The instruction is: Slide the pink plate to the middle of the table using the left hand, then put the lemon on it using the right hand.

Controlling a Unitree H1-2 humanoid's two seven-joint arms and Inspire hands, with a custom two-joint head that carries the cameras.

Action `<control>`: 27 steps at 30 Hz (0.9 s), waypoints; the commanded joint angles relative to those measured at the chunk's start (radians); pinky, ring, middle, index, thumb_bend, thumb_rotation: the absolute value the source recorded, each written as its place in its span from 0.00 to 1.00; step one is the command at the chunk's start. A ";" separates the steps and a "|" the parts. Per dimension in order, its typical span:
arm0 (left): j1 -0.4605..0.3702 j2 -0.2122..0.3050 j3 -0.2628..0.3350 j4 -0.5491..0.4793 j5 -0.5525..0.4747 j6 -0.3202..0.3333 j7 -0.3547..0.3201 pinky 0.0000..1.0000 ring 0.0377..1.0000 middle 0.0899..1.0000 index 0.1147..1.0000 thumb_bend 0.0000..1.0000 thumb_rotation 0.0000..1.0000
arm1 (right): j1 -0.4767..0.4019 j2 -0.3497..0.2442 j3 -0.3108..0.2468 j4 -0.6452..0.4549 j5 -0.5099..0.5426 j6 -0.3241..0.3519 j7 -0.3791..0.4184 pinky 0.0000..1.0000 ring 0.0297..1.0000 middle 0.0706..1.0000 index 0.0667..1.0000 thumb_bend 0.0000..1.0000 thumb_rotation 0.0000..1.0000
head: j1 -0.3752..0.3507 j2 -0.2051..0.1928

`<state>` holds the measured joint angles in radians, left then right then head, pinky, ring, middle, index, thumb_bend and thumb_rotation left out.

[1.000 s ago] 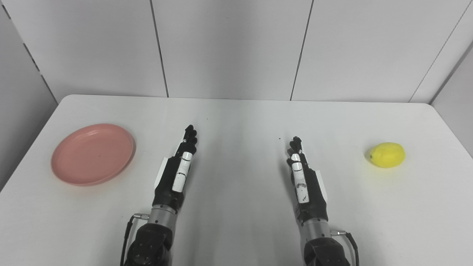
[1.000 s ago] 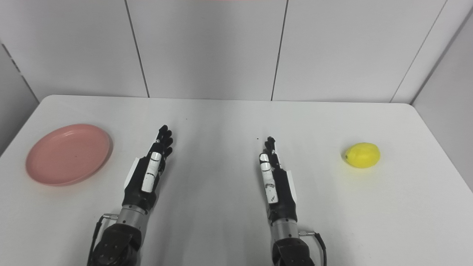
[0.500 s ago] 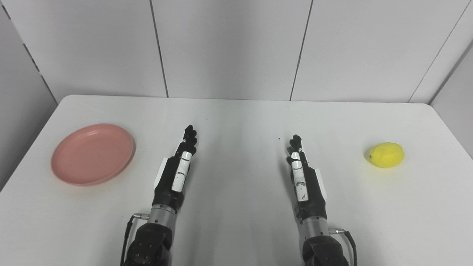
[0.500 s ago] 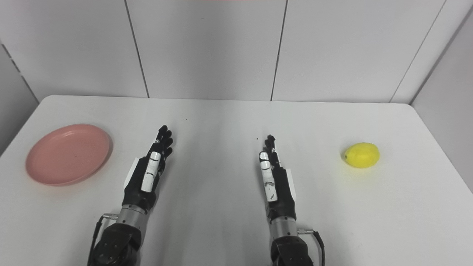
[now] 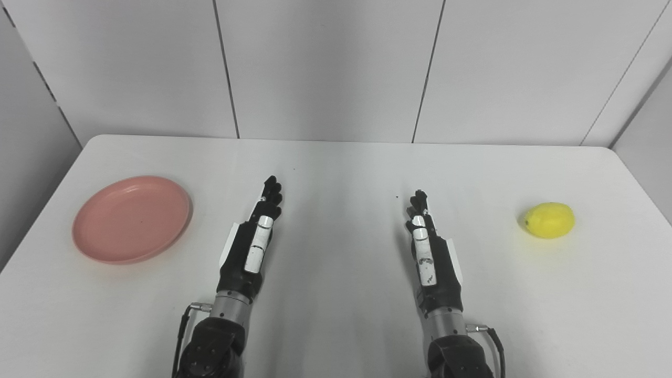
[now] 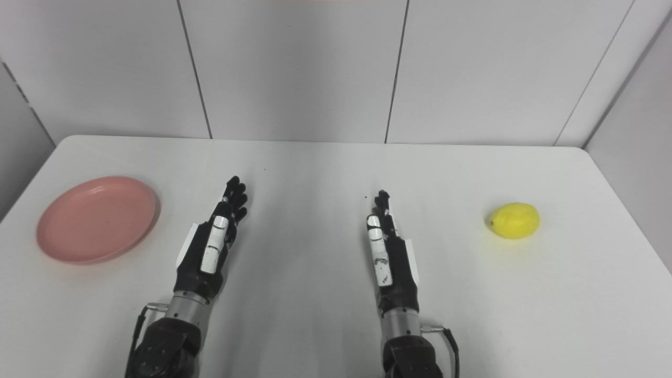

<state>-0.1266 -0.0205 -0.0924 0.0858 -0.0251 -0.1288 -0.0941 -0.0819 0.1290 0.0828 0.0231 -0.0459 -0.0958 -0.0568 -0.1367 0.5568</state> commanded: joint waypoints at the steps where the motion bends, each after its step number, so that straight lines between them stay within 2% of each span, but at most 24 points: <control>1: 0.051 0.000 0.001 0.060 -0.017 -0.019 -0.012 1.00 1.00 1.00 1.00 0.67 1.00 | -0.004 0.007 -0.003 -0.013 0.009 -0.042 0.001 1.00 1.00 1.00 1.00 0.71 1.00 | 0.001 0.001; 6: 0.044 -0.009 -0.005 0.065 0.012 -0.012 0.007 1.00 1.00 1.00 1.00 0.68 1.00 | -0.009 -0.003 -0.012 -0.008 0.019 -0.038 0.006 1.00 1.00 1.00 1.00 0.71 1.00 | 0.034 0.015; 17: 0.029 -0.015 -0.004 0.082 0.018 -0.017 0.014 1.00 1.00 1.00 1.00 0.69 1.00 | -0.017 -0.011 -0.018 -0.002 0.035 -0.027 0.012 1.00 1.00 1.00 1.00 0.76 1.00 | 0.030 0.027; 21: 0.030 -0.011 -0.010 0.078 0.035 -0.014 0.020 1.00 1.00 1.00 1.00 0.68 1.00 | -0.013 -0.017 -0.012 -0.011 0.033 -0.014 0.019 1.00 1.00 1.00 1.00 0.75 1.00 | 0.031 0.026; 27: 0.036 -0.015 -0.008 0.072 0.015 -0.015 0.014 1.00 1.00 1.00 1.00 0.68 1.00 | -0.015 -0.016 -0.010 -0.002 0.028 -0.032 0.014 1.00 1.00 1.00 1.00 0.74 1.00 | 0.016 0.014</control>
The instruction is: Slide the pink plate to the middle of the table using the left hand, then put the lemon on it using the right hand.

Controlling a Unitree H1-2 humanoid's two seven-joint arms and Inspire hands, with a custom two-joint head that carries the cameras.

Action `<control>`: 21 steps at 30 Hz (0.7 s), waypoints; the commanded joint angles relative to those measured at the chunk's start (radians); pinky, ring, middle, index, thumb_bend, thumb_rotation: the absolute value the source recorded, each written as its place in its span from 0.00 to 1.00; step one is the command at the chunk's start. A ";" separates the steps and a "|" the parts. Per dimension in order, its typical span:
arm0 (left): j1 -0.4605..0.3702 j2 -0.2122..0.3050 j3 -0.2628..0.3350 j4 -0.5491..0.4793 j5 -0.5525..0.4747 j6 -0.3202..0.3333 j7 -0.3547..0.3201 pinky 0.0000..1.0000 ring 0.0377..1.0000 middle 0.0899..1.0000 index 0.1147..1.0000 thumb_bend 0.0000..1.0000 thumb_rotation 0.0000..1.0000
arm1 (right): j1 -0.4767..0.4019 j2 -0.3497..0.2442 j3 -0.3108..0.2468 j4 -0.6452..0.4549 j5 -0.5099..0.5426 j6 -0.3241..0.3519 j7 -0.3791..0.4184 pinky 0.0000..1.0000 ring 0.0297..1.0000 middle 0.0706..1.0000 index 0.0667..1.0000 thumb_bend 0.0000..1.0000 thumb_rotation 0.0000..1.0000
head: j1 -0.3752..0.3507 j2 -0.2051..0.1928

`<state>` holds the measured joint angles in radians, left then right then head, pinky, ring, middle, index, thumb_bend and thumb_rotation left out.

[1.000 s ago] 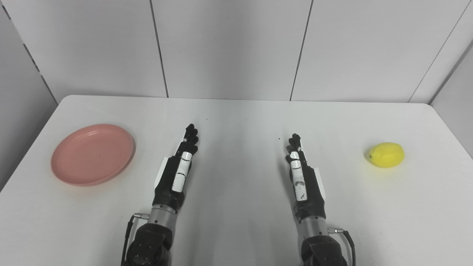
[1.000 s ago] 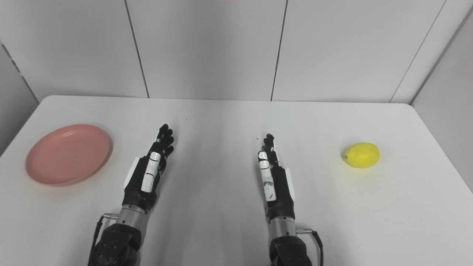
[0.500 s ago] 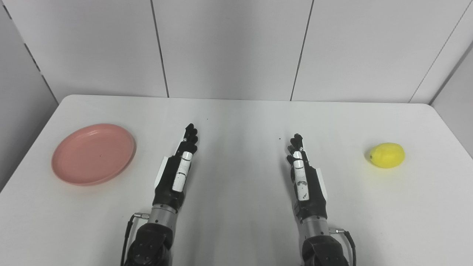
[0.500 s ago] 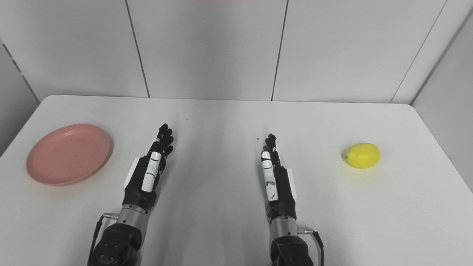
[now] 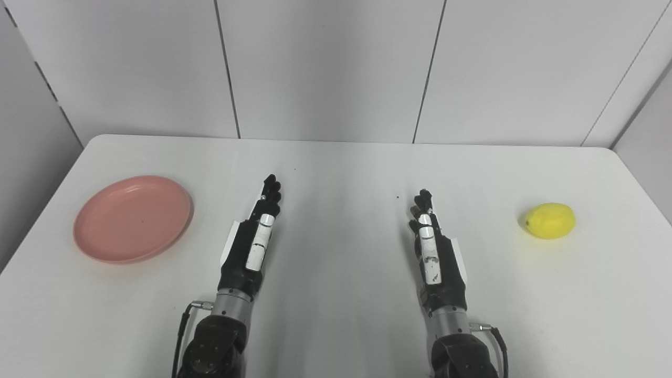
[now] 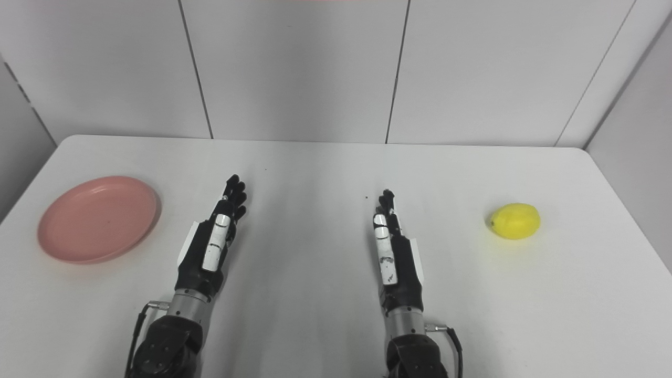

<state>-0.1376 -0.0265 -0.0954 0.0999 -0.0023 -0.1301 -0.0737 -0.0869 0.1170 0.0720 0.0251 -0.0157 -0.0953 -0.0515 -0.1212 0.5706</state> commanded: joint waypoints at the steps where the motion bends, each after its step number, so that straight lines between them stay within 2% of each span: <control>1: 0.047 -0.011 -0.005 0.059 -0.006 -0.017 -0.004 1.00 1.00 1.00 1.00 0.68 1.00 | -0.010 -0.006 0.003 -0.005 -0.006 -0.031 0.009 1.00 1.00 1.00 1.00 0.75 1.00 | 0.001 -0.002; 8: 0.052 -0.014 -0.005 0.068 -0.007 -0.032 -0.001 1.00 1.00 1.00 1.00 0.67 1.00 | -0.004 -0.008 0.006 -0.008 0.011 -0.029 0.016 1.00 1.00 1.00 1.00 0.73 1.00 | 0.004 -0.022; 16: 0.061 -0.016 -0.014 0.046 0.025 -0.019 0.016 1.00 1.00 1.00 1.00 0.67 1.00 | 0.006 -0.012 0.014 -0.024 0.010 -0.022 0.019 1.00 1.00 1.00 1.00 0.72 1.00 | 0.012 -0.009; 21: 0.061 -0.015 -0.009 0.051 -0.003 -0.030 -0.003 1.00 1.00 1.00 1.00 0.67 1.00 | 0.004 -0.011 0.013 -0.016 0.009 -0.037 0.014 1.00 1.00 1.00 1.00 0.73 1.00 | 0.005 -0.003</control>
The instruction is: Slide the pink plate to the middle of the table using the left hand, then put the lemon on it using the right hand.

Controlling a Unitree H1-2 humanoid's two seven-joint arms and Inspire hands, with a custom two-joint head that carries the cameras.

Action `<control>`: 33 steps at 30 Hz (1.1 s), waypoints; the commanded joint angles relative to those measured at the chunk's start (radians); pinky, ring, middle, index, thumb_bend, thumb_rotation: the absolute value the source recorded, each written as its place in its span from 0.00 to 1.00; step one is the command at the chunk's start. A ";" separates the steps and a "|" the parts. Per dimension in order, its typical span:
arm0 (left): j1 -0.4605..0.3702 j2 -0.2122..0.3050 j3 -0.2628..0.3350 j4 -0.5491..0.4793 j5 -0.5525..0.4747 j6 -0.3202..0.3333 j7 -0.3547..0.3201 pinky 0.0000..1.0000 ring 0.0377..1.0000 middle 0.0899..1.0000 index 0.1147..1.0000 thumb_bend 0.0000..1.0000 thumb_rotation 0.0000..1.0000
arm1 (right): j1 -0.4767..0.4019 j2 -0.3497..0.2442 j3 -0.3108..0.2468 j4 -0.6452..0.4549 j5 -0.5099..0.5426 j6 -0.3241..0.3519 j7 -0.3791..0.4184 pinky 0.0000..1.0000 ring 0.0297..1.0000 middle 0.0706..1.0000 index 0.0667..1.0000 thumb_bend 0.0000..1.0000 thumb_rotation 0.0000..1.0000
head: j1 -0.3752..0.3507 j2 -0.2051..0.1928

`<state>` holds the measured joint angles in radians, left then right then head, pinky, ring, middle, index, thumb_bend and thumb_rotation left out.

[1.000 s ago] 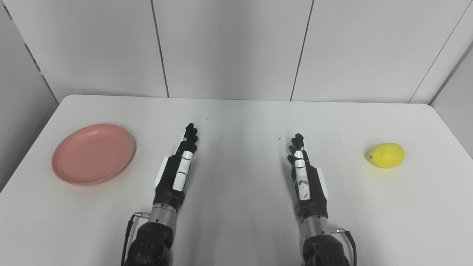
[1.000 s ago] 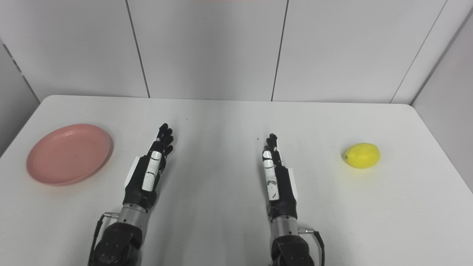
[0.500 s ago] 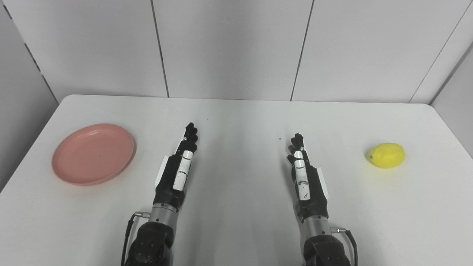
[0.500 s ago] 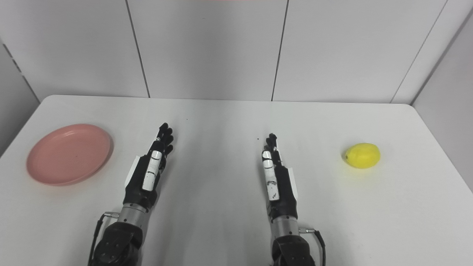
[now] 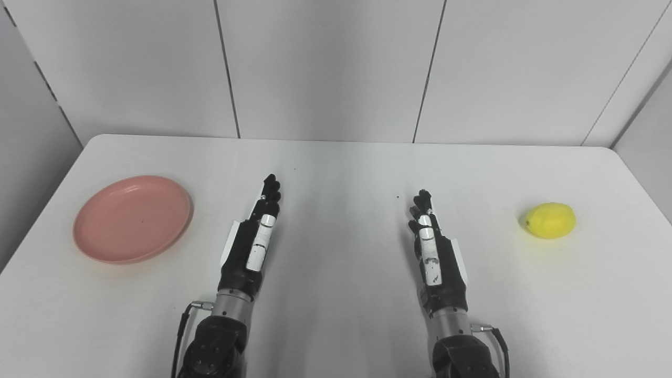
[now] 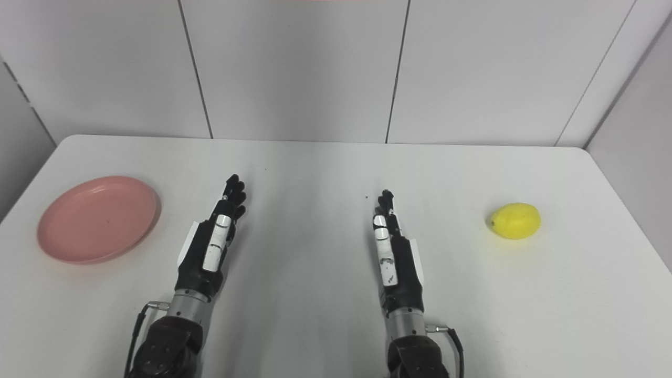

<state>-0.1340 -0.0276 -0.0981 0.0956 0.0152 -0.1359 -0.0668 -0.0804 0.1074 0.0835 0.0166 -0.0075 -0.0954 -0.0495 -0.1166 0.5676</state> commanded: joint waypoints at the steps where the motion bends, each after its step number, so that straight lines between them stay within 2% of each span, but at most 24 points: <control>1: 0.056 -0.013 -0.005 0.056 -0.024 -0.023 -0.012 1.00 1.00 1.00 1.00 0.68 1.00 | -0.004 0.000 0.001 -0.005 0.001 -0.038 0.011 1.00 1.00 1.00 1.00 0.73 1.00 | -0.001 0.001; 6: 0.053 -0.009 -0.004 0.055 -0.008 -0.012 0.000 1.00 1.00 1.00 1.00 0.69 1.00 | -0.006 -0.002 0.005 -0.006 -0.001 -0.028 0.015 1.00 1.00 1.00 1.00 0.73 1.00 | -0.003 -0.004; 10: 0.049 -0.009 -0.001 0.070 -0.032 -0.035 -0.015 1.00 1.00 1.00 1.00 0.67 1.00 | -0.002 0.003 0.004 -0.014 -0.001 -0.019 0.010 1.00 1.00 1.00 1.00 0.73 1.00 | -0.001 -0.003; 17: 0.051 -0.023 -0.012 0.068 0.008 -0.027 0.014 1.00 1.00 1.00 1.00 0.68 1.00 | -0.001 -0.007 -0.003 -0.005 0.010 -0.029 0.016 1.00 1.00 1.00 1.00 0.73 1.00 | 0.073 -0.012; 23: 0.056 -0.054 -0.026 0.089 0.037 -0.045 0.037 0.99 1.00 1.00 1.00 0.66 1.00 | 0.006 -0.032 -0.021 0.000 0.037 -0.057 0.032 1.00 1.00 1.00 1.00 0.73 1.00 | 0.242 -0.038; 28: 0.049 -0.074 -0.038 0.110 0.051 -0.044 0.040 1.00 1.00 1.00 1.00 0.68 1.00 | 0.009 -0.059 -0.037 0.005 0.057 -0.054 0.050 1.00 1.00 1.00 1.00 0.76 1.00 | 0.299 -0.056; 33: 0.037 -0.092 -0.046 0.153 0.063 -0.078 0.055 1.00 1.00 1.00 1.00 0.67 1.00 | -0.002 -0.071 -0.065 0.045 0.067 -0.122 0.042 1.00 1.00 1.00 0.99 0.72 1.00 | 0.359 -0.078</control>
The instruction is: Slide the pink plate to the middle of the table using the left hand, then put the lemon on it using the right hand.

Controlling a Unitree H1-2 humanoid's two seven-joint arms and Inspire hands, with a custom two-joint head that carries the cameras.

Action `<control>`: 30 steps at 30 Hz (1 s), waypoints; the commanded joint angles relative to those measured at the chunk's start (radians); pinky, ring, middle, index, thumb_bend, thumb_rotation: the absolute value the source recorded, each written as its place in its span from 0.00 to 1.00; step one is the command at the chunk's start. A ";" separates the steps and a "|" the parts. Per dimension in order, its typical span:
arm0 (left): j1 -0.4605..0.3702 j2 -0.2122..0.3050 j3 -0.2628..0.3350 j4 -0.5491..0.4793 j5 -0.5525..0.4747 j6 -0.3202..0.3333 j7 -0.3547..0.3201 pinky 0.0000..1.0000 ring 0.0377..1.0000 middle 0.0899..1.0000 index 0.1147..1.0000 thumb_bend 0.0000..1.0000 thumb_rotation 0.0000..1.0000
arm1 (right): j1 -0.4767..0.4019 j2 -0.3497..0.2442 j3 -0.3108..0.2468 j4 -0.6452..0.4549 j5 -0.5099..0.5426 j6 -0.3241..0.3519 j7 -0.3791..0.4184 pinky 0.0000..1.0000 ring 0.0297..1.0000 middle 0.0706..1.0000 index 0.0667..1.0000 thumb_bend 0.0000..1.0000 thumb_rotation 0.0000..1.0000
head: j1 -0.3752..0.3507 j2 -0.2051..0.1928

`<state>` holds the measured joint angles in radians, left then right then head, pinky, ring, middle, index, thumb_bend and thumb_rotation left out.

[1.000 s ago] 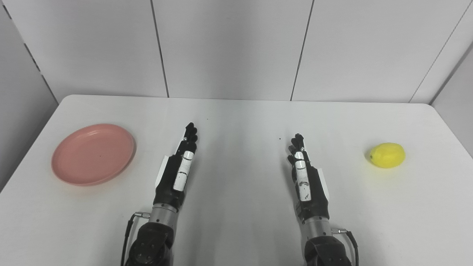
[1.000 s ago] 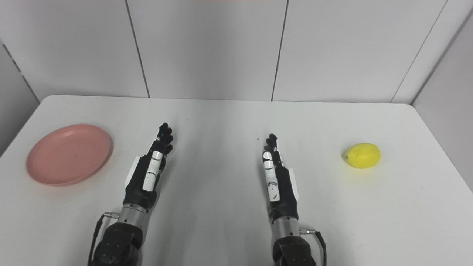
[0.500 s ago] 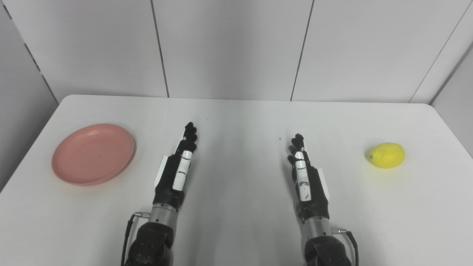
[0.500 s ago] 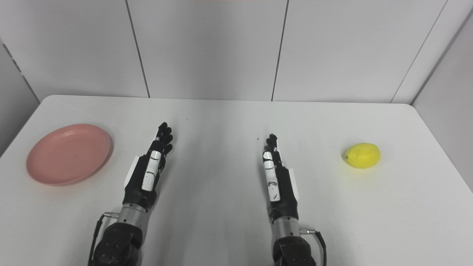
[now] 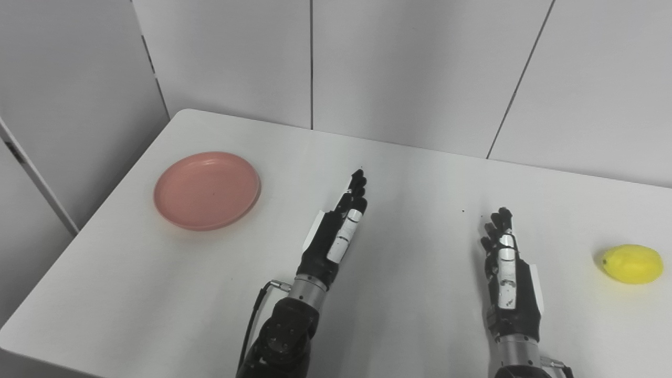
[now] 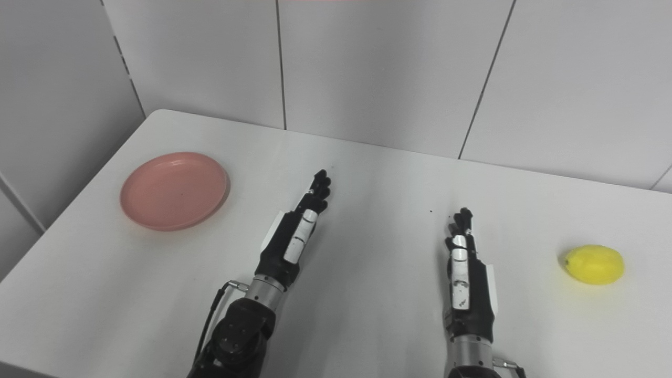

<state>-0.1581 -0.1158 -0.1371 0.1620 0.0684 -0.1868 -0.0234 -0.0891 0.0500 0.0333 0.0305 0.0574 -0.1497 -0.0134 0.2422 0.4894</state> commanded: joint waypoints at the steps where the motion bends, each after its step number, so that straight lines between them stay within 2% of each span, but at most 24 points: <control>1: 0.057 -0.007 -0.008 0.094 0.015 -0.032 0.017 1.00 1.00 1.00 1.00 0.67 1.00 | 0.002 -0.016 -0.019 0.040 0.007 -0.076 0.008 1.00 1.00 1.00 0.99 0.71 1.00 | 0.007 -0.003; 6: 0.045 -0.008 -0.015 0.132 0.111 -0.054 0.084 0.97 0.98 0.99 0.99 0.70 1.00 | -0.005 -0.029 -0.024 0.060 0.007 -0.087 0.016 1.00 0.99 0.99 0.99 0.72 1.00 | 0.019 -0.011; 12: 0.047 -0.017 -0.005 0.139 0.017 -0.083 0.027 1.00 1.00 1.00 1.00 0.70 1.00 | -0.010 -0.028 -0.034 0.073 0.025 -0.111 0.014 1.00 0.98 0.98 0.98 0.70 1.00 | 0.005 -0.020; 15: 0.053 -0.020 0.003 0.134 0.028 -0.160 0.057 0.96 0.96 0.97 0.96 0.67 1.00 | -0.011 -0.029 -0.030 0.071 0.015 -0.104 0.014 1.00 0.99 0.99 0.98 0.72 1.00 | 0.006 -0.019; 17: 0.057 -0.016 0.007 0.110 0.052 -0.177 0.076 0.91 0.91 0.92 0.90 0.64 1.00 | -0.007 -0.031 -0.026 0.068 0.010 -0.100 0.016 1.00 0.99 0.99 0.99 0.73 1.00 | 0.022 -0.024; 20: 0.058 -0.013 0.021 0.065 0.049 -0.166 0.086 0.90 0.90 0.90 0.88 0.64 1.00 | -0.005 -0.030 -0.027 0.069 0.016 -0.108 0.018 1.00 0.99 0.99 0.99 0.72 1.00 | 0.038 -0.026; 23: 0.048 -0.002 0.042 0.025 0.043 -0.169 0.093 0.84 0.85 0.86 0.84 0.67 1.00 | -0.008 -0.031 -0.027 0.079 0.023 -0.117 0.022 1.00 0.99 0.99 0.99 0.71 1.00 | 0.045 -0.027; 26: 0.045 0.004 0.057 -0.017 0.056 -0.144 0.104 0.83 0.82 0.81 0.81 0.70 1.00 | -0.008 -0.032 -0.024 0.076 0.022 -0.104 0.024 1.00 1.00 0.99 0.99 0.71 1.00 | 0.045 -0.027; 30: 0.032 0.033 0.086 -0.111 0.013 -0.088 0.081 0.81 0.79 0.78 0.77 0.70 1.00 | -0.003 -0.032 -0.018 0.067 0.012 -0.097 0.023 1.00 1.00 1.00 1.00 0.71 1.00 | 0.050 -0.030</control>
<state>-0.1215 -0.1069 -0.0672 0.0805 0.0956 -0.2807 0.0633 -0.1175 0.0363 0.0215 0.0676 0.0695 -0.2210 -0.0089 0.2930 0.4587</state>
